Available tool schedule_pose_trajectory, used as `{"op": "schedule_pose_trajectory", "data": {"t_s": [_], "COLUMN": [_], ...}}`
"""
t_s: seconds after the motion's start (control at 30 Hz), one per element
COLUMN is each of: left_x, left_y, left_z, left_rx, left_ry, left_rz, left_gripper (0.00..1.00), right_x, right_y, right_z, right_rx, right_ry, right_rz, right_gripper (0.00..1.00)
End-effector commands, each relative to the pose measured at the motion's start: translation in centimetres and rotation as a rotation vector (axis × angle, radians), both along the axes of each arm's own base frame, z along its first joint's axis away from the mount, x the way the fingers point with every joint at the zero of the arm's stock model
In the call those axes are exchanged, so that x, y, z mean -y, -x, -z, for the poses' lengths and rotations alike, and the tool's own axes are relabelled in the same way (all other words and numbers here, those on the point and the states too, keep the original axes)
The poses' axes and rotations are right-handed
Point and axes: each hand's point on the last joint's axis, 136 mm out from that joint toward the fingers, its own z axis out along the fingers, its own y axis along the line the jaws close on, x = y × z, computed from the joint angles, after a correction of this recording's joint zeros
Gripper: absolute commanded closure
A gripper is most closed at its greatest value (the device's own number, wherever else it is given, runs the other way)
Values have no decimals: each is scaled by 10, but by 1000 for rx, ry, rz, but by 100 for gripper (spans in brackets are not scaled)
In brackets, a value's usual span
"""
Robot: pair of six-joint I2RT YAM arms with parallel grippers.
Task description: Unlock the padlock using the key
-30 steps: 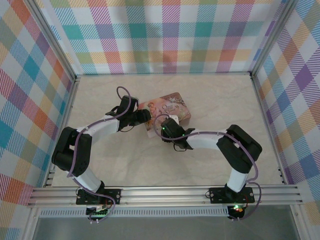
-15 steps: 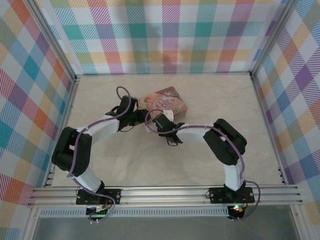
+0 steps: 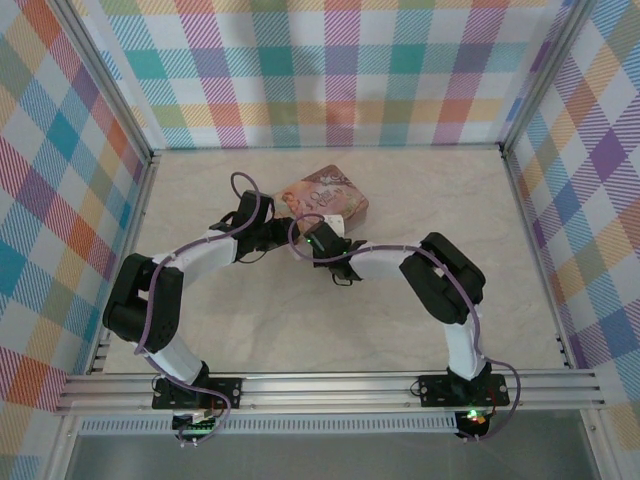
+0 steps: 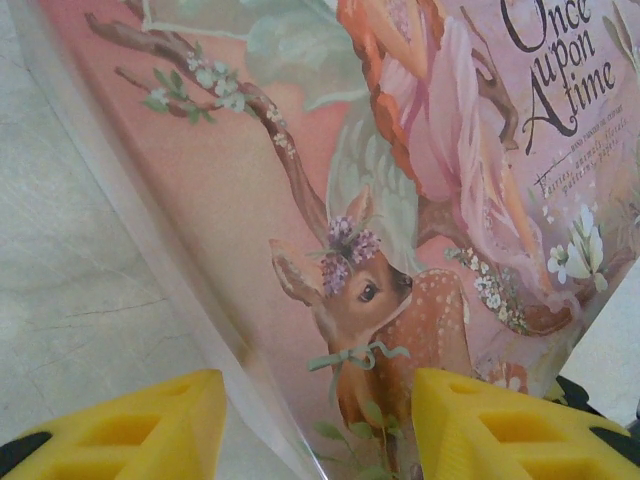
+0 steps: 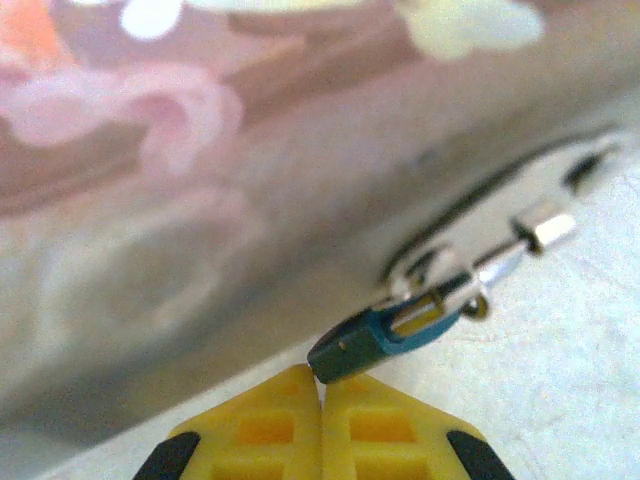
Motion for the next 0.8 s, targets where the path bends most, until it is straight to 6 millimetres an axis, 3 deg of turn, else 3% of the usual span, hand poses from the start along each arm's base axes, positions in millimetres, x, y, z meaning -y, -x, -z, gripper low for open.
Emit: {"op": "schedule_pose_trajectory", "data": {"t_s": [0.0, 0.1, 0.23, 0.43, 0.6, 0.77], "left_x": [-7, -12, -18, -27, -30, -28], "left_y": [2, 3, 2, 2, 2, 2], "left_z": [-7, -7, -6, 0, 5, 9], "left_rx": [4, 6, 8, 4, 4, -8], "left_ry": [-16, -25, -26, -36, -38, -24], "left_rz": [6, -8, -26, -54, -65, -60], "left_gripper": [49, 49, 49, 48, 48, 48], "right_x": [5, -9, -26, -29, -19, 3], "right_y": [16, 32, 69, 112, 118, 102], "right_z": [9, -11, -36, -58, -58, -40], "right_rx": [-47, -50, -97, -158, -201, -257], "right_ry": [35, -20, -121, -223, -280, -325], "right_rz": [-119, -282, -515, -716, -705, -542], "right_gripper": [100, 100, 100, 100, 100, 100]}}
